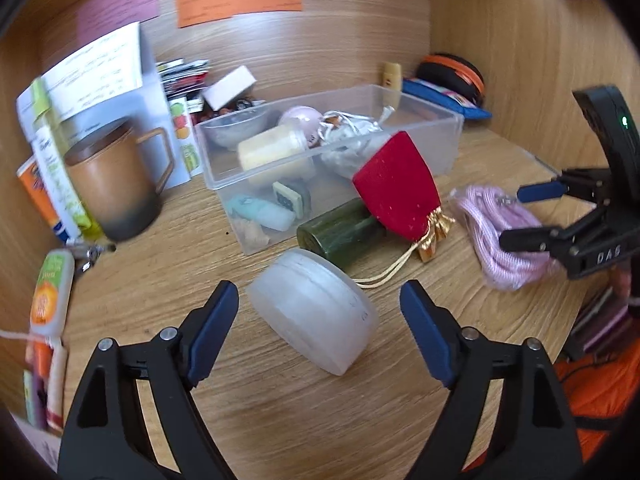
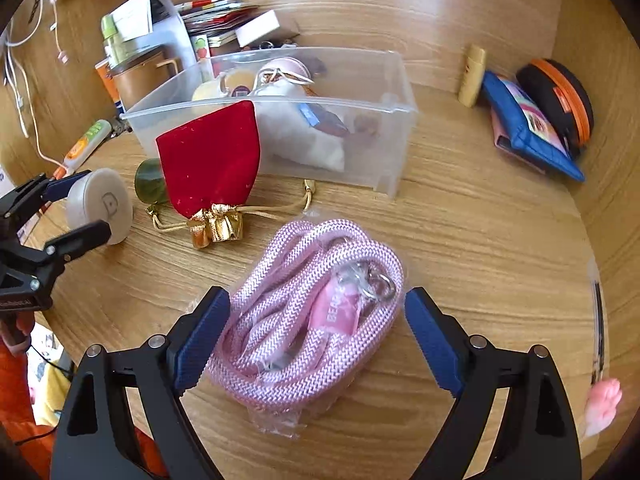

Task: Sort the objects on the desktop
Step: 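Close the right tool on the pink rope bag while the left tool approaches the white container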

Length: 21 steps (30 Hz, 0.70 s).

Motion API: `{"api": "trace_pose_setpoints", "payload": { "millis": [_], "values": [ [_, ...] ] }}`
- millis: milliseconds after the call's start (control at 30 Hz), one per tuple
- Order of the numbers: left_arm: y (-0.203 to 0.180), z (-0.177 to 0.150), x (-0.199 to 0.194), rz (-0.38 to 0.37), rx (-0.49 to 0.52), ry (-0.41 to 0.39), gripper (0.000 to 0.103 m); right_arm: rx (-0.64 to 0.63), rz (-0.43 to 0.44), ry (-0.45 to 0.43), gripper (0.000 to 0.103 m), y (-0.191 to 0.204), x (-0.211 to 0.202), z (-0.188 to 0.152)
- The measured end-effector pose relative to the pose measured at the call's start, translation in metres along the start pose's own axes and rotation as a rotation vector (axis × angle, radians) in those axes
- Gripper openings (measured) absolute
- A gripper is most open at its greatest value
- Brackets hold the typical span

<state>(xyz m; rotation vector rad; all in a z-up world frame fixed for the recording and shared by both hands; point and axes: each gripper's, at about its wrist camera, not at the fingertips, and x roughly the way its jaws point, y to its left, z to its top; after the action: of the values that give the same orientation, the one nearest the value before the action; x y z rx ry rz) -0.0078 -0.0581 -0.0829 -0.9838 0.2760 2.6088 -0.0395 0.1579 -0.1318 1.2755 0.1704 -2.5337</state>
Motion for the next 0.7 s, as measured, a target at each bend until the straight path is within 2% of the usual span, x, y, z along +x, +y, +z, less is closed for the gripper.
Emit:
{"api": "trace_pose_setpoints", "payload": {
  "millis": [233,367,500,600,700],
  "values": [
    [0.002,0.002,0.026,0.019,-0.009,0.075,0.085,-0.038,-0.062,0.01,0.091,0.012,0.011,0.004],
    [0.004,0.003,0.028,0.041,-0.018,0.075,0.085,-0.025,-0.063,0.024,0.096,0.004,0.017,0.006],
    [0.004,0.003,0.031,0.068,-0.025,0.087,0.085,0.004,-0.082,0.033,0.096,-0.009,0.018,0.008],
    [0.007,0.002,0.031,0.068,-0.036,0.085,0.085,0.042,-0.073,0.04,0.101,-0.02,0.02,0.009],
    [0.008,0.001,0.031,0.068,-0.047,0.089,0.085,0.106,-0.014,0.057,0.103,-0.031,0.025,0.01]
  ]
}}
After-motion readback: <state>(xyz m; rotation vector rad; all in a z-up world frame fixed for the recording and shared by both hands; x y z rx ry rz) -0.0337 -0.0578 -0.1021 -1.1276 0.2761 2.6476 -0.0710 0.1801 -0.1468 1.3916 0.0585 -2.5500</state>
